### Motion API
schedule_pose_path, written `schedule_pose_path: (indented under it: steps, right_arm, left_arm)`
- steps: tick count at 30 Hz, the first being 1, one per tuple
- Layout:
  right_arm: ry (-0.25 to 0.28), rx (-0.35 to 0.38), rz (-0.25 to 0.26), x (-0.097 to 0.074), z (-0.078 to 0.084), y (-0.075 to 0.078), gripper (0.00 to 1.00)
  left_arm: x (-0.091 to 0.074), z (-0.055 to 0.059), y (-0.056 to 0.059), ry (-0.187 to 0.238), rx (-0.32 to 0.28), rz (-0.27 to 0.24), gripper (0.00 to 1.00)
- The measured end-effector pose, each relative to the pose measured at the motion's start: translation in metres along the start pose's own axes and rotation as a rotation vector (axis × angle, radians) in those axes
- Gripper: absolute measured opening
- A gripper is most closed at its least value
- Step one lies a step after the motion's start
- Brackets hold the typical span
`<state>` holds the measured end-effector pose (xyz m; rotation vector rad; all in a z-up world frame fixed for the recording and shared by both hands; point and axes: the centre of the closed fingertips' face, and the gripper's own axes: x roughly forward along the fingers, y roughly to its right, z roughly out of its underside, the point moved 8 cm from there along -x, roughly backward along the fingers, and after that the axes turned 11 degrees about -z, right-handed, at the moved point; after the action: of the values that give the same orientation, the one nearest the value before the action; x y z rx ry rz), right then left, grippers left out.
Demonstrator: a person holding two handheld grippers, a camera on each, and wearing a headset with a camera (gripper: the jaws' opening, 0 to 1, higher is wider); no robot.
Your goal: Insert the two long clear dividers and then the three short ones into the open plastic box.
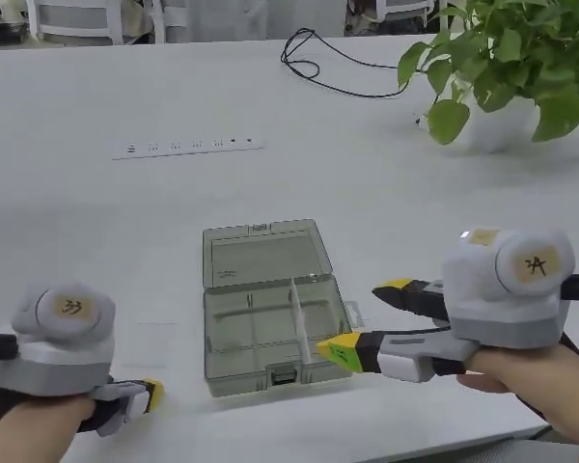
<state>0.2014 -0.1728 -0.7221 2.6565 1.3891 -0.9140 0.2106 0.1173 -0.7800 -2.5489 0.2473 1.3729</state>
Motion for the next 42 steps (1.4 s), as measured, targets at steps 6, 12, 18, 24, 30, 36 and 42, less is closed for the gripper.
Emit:
schedule_pose_path:
  steps: [6,12,18,24,30,36,42]
  right_arm:
    - [-0.011,0.005,0.005,0.0,0.002,0.001,0.64]
    - [-0.019,0.007,0.002,0.001,0.003,-0.001,0.64]
    - [-0.02,0.003,0.007,0.002,0.002,-0.001,0.63]
    - [-0.014,-0.001,0.001,0.004,-0.002,-0.003,0.63]
    - [-0.005,0.005,-0.008,0.009,-0.006,-0.008,0.62]
    - [0.043,0.057,-0.04,0.018,-0.017,-0.016,0.58]
    - [0.106,0.122,-0.072,0.031,-0.032,-0.026,0.53]
  left_arm:
    - [0.001,-0.003,-0.001,-0.021,0.001,-0.018,0.32]
    - [0.001,-0.005,-0.002,-0.048,0.014,-0.018,0.32]
    - [-0.001,-0.004,-0.003,-0.047,-0.016,-0.002,0.31]
    - [-0.004,-0.003,-0.001,-0.037,-0.053,0.015,0.3]
    - [-0.008,-0.003,-0.001,0.0,-0.097,0.027,0.3]
    - [-0.017,-0.008,-0.002,0.056,-0.142,0.034,0.3]
    - [-0.03,-0.017,-0.002,0.169,-0.189,0.047,0.3]
